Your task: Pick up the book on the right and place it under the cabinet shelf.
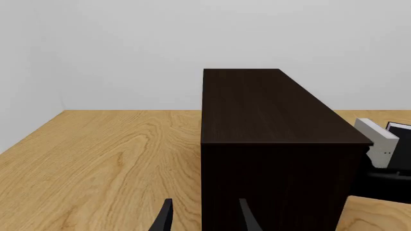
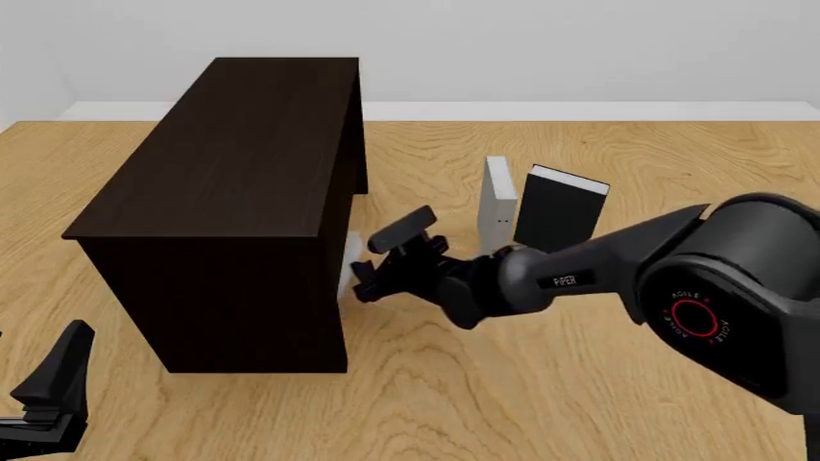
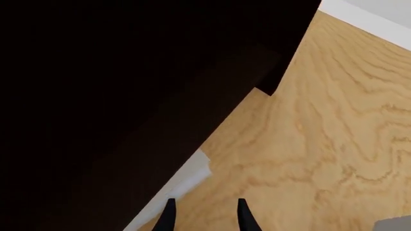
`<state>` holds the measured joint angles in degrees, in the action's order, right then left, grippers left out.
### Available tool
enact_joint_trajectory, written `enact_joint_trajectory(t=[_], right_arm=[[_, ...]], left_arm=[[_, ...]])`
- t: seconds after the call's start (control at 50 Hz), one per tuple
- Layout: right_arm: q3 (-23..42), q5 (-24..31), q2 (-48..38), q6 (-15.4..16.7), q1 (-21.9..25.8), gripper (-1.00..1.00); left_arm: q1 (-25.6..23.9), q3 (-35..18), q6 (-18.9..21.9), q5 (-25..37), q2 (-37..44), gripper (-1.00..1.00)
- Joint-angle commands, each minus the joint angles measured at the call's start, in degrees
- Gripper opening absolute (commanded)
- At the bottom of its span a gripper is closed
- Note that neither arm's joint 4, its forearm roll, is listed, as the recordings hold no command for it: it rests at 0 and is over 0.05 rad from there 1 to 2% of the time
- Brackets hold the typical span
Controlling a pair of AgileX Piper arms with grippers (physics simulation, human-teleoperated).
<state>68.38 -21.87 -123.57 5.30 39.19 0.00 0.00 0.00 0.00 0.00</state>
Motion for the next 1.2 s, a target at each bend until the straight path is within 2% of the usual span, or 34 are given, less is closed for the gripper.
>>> enact_joint_trajectory(t=[0.02,0.42,0.64,1.2], right_arm=[[3.87,1.27,-1.89,-2.55,2.36,1.00],[7.99,3.10,-3.62,-1.88,3.10,1.00],[7.30,2.70,-3.46,-1.76,2.93,1.00],[-2.77,-1.01,2.71,-1.10,-0.10,1.00]], left_arm=[[0.00,0.00,0.00,0.00,0.00,1.00],[0.00,0.00,0.00,0.00,0.00,1.00],[0.00,0.00,0.00,0.00,0.00,1.00],[0.00,0.00,0.00,0.00,0.00,1.00]])
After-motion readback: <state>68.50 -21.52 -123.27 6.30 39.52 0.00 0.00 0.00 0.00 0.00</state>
